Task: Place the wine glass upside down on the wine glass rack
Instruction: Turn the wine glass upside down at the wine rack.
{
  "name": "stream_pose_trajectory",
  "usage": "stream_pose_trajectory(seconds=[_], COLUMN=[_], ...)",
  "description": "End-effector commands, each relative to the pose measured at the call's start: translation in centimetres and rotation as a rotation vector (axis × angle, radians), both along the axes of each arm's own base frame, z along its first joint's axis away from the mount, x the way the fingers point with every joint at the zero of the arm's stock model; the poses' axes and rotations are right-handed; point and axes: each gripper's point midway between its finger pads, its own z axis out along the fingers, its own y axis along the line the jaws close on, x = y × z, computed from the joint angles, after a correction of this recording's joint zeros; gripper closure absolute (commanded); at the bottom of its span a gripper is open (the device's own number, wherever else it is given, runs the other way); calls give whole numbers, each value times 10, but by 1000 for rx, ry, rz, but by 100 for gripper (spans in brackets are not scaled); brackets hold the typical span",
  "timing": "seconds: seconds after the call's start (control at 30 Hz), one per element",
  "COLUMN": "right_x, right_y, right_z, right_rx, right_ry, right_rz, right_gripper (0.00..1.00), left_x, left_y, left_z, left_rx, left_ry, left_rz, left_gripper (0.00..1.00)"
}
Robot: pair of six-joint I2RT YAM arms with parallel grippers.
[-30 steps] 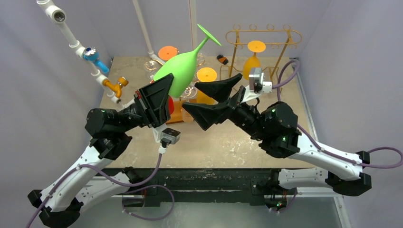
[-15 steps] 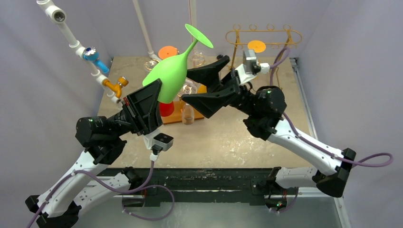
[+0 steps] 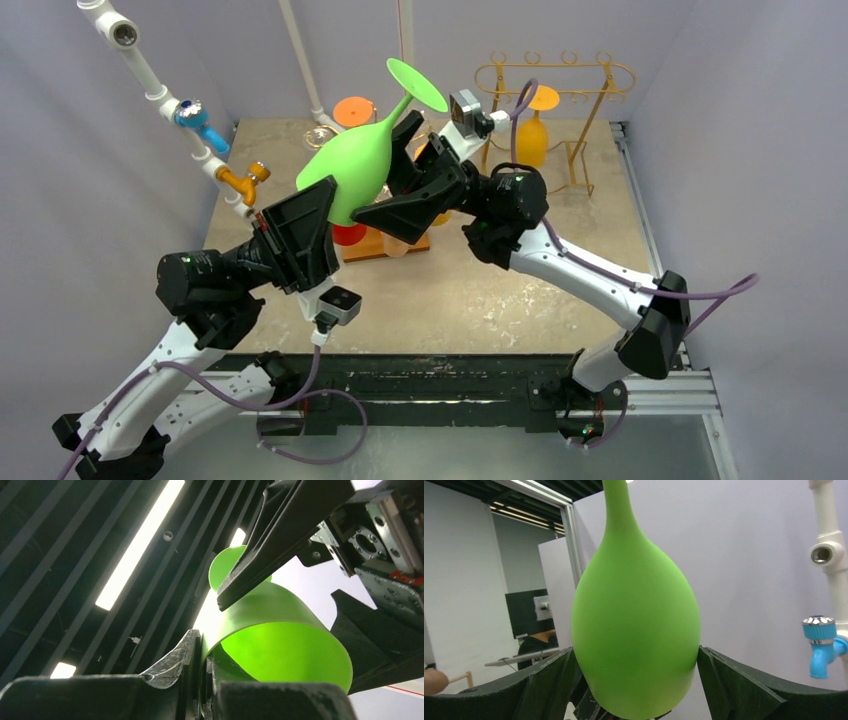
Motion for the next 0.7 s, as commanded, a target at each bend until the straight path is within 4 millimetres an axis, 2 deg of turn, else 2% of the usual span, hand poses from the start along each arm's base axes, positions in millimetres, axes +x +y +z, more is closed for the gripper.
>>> stream_pose_trajectory(seconds=[0.0, 0.13, 0.23, 0.33, 0.47, 0.6, 0.67], right_x=[-35, -36, -38, -41, -42, -20, -9], right_y=[-34, -36, -35, -36, -35, -46, -61], right_z=[51, 60, 61, 61, 52, 39, 39], right_rx=[191, 236, 241, 240, 201, 151, 111], right_ry=[-107, -101, -102, -112, -110, -51, -41], right_rz=[104, 150, 185, 208, 217, 125, 21], right_gripper=[1, 2, 9, 21, 42, 43, 43], left_x=[-4, -3, 0, 3, 11, 24, 32], left_y=[-5, -6, -6, -6, -5, -4, -4], left_z=[-5, -9, -10, -9, -9, -19, -29], left_rx=[18, 27, 26, 24, 14, 45, 97], left_ry=[5, 14, 25, 30, 56, 129, 199], left_rz=[-39, -40, -29, -21, 8, 57, 91], left_gripper=[100, 100, 100, 100, 99, 42, 10])
